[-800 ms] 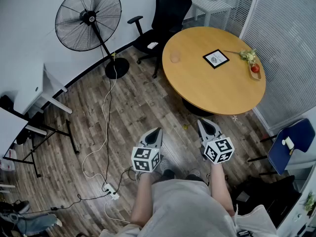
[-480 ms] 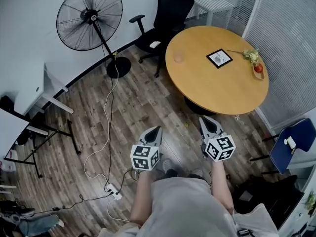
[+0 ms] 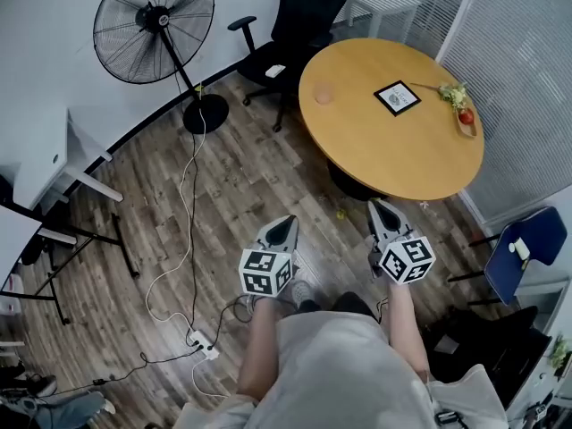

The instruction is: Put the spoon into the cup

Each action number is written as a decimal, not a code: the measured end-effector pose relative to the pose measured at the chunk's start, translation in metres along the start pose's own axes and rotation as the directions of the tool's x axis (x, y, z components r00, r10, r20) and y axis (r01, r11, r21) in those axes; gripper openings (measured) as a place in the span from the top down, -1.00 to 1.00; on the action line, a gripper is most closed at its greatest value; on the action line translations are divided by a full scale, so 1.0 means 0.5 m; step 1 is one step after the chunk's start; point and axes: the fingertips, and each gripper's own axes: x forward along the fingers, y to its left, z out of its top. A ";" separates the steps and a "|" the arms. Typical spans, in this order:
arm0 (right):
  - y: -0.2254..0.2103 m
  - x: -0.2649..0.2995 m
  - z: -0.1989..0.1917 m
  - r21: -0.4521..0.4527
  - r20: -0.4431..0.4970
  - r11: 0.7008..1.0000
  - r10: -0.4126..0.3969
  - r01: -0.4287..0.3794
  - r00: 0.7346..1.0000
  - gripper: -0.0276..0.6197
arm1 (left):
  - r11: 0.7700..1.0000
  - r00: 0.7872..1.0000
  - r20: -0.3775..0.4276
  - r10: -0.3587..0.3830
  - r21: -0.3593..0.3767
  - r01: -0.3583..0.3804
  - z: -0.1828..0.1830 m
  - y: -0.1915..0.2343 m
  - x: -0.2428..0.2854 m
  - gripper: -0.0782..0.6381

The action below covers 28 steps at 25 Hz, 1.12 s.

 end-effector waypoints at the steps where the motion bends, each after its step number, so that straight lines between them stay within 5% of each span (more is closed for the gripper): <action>1: 0.003 0.004 0.000 -0.002 -0.002 1.000 -0.001 0.001 1.000 0.91 | 1.000 1.000 0.002 0.002 -0.008 -0.002 -0.001 0.008 -0.001 0.76; 12: 0.025 0.027 -0.029 0.002 -0.039 1.000 0.000 0.000 0.999 0.91 | 0.999 1.000 -0.007 0.007 -0.051 -0.007 -0.023 0.057 -0.009 0.76; 28: -0.001 0.161 0.002 0.036 -0.024 0.998 0.046 -0.045 0.999 0.91 | 0.996 0.997 0.029 0.065 -0.059 -0.063 0.043 0.147 0.029 0.76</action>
